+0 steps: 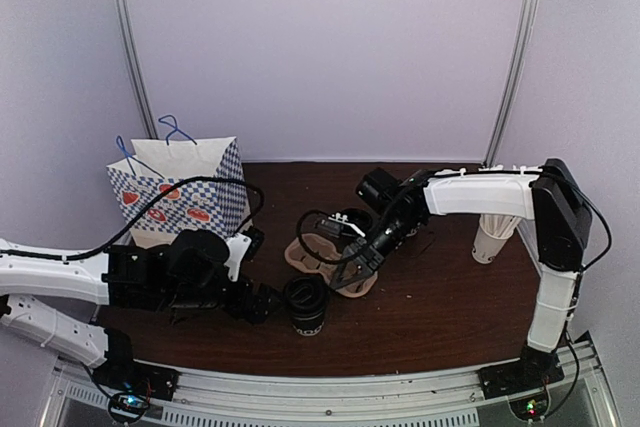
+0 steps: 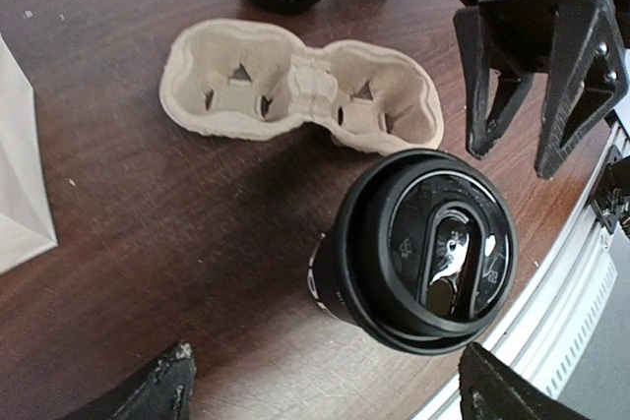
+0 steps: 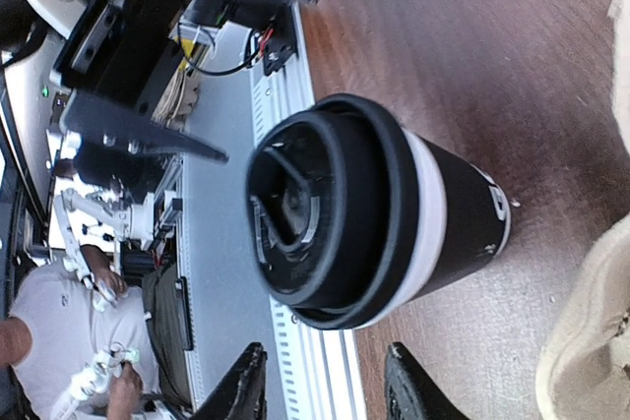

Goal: Pack the takeout coffee

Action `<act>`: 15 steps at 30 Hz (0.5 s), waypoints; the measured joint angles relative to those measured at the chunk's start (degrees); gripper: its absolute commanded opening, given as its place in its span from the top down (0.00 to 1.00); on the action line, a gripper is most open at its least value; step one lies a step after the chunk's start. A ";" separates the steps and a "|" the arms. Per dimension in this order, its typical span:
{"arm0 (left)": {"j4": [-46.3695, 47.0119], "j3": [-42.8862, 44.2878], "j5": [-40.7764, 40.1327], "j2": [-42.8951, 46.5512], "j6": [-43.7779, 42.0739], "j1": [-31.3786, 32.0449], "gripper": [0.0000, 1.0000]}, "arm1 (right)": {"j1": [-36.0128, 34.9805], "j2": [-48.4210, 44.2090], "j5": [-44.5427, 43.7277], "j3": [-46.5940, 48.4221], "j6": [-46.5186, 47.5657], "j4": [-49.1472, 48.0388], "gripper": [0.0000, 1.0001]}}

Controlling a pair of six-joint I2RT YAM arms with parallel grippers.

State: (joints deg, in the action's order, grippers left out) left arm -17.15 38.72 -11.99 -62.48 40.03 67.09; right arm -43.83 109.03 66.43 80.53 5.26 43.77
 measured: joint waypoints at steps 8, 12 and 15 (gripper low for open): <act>1.01 1.40 4.20 -6.19 4.76 0.00 0.11 | 0.55 3.67 -0.17 0.46 -3.08 -1.92 0.70; 2.16 2.25 4.35 -6.12 4.70 -0.11 0.11 | 0.55 4.24 0.11 0.48 -4.59 -2.78 0.70; 3.17 2.51 5.03 -6.10 4.57 -0.96 0.11 | 0.52 4.24 0.48 0.48 -5.99 -3.72 0.70</act>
State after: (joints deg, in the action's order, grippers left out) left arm -13.98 41.23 -6.96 -68.58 44.60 66.13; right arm -43.31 113.27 66.92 81.01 -0.73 40.05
